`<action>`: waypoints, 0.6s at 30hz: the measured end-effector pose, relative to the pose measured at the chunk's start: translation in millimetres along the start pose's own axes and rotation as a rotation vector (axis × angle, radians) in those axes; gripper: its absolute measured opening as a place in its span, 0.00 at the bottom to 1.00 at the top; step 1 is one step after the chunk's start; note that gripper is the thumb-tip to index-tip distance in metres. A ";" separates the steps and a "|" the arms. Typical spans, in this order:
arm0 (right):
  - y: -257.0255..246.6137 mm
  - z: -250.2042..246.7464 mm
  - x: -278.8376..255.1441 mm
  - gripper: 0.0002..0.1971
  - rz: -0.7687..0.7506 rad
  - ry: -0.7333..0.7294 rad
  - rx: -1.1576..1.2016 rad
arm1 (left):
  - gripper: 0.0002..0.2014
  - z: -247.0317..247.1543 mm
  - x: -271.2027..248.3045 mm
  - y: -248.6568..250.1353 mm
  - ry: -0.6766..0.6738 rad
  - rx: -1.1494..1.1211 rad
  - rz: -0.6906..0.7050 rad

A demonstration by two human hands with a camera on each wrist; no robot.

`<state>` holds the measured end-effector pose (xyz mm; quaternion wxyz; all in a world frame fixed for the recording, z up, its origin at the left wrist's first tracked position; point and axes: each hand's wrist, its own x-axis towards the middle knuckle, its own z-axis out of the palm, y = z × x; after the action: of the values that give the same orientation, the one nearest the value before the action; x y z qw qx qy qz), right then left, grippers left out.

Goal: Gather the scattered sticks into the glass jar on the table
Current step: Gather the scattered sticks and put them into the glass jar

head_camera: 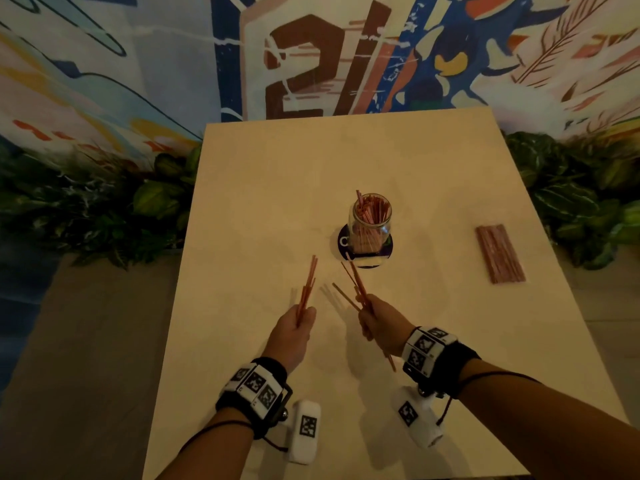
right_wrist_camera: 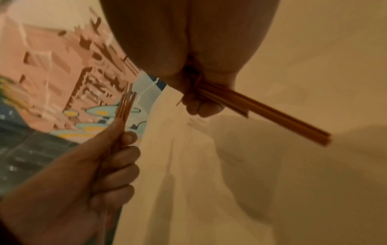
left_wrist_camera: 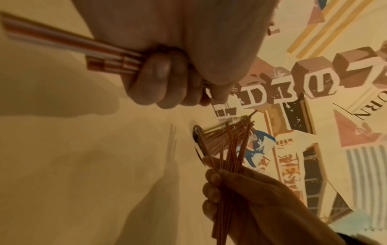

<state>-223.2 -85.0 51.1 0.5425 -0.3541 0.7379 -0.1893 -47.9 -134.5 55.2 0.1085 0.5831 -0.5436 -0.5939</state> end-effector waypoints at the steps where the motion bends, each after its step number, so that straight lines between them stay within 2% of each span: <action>1: -2.1 -2.9 -1.1 0.11 0.016 0.002 0.087 | 0.12 4.1 2.0 3.5 -0.006 0.022 0.009; 5: -13.7 -10.9 -8.5 0.10 0.018 0.029 0.287 | 0.18 22.0 4.0 16.6 -0.015 -0.025 0.028; 8: -25.7 -9.0 -17.4 0.07 -0.033 0.052 0.409 | 0.24 36.1 0.5 27.4 -0.090 -0.178 -0.049; 11: -32.4 -3.8 -19.7 0.13 -0.138 0.102 0.355 | 0.28 45.7 -2.1 34.7 -0.174 -0.280 -0.082; 15: -37.3 1.1 -22.5 0.20 -0.166 0.155 0.330 | 0.24 54.4 -5.7 40.8 -0.214 -0.277 -0.071; 18: -39.8 4.9 -23.2 0.16 -0.151 0.191 0.299 | 0.36 60.3 -1.8 38.1 -0.231 -0.279 -0.091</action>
<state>-202.3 -94.6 91.3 0.5009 -0.3045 0.7210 -0.3696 -115.4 -116.5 69.3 0.0981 0.5145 -0.4379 -0.7307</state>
